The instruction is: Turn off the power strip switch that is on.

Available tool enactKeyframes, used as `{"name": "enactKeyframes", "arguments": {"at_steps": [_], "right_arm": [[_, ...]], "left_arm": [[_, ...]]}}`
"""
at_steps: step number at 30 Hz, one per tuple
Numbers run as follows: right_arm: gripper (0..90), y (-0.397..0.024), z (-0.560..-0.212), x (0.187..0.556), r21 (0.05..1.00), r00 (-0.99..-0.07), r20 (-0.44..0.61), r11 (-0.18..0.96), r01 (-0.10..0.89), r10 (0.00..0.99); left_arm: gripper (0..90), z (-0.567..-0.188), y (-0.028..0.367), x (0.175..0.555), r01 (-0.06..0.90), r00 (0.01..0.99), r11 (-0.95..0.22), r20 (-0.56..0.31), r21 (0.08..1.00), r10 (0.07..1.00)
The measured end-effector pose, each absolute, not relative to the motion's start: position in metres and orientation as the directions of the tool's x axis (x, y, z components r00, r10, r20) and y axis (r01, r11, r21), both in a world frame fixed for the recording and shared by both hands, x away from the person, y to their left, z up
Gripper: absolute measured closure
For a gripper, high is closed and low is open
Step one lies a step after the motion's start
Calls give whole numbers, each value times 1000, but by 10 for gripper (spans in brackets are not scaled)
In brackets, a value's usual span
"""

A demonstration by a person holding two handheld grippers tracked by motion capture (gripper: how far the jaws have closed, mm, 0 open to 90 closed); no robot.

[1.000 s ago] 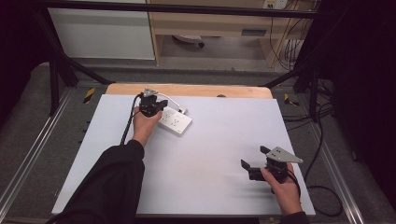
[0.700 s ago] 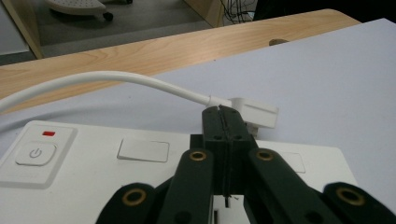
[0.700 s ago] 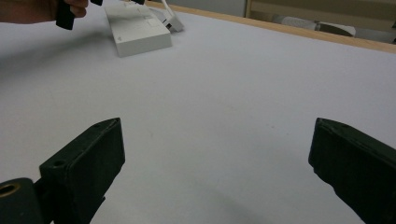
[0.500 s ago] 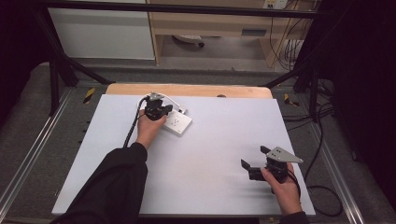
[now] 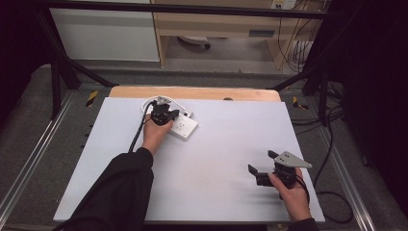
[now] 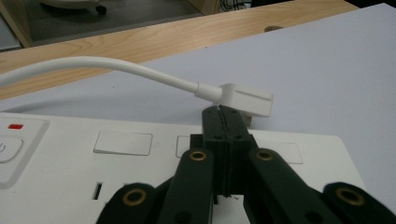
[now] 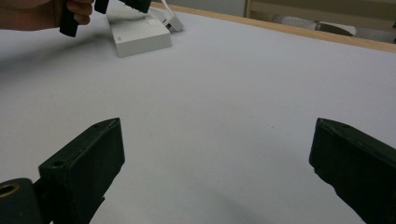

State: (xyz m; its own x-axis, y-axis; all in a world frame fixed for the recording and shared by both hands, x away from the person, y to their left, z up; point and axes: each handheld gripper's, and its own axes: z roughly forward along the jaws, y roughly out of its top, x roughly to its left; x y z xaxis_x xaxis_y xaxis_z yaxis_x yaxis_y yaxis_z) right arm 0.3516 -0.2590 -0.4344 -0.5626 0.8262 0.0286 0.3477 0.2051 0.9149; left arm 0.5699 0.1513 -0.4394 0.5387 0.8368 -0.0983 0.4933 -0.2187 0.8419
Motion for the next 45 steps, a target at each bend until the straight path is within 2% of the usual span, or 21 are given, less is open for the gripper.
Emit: {"name": "enactKeyframes", "arguments": {"at_steps": [45], "right_arm": [[39, -259, -435, 351, 914, -568, 26, 210, 347, 823]], "left_arm": [[900, -443, 148, 570, 478, 545, -250, -61, 842, 837]]}}
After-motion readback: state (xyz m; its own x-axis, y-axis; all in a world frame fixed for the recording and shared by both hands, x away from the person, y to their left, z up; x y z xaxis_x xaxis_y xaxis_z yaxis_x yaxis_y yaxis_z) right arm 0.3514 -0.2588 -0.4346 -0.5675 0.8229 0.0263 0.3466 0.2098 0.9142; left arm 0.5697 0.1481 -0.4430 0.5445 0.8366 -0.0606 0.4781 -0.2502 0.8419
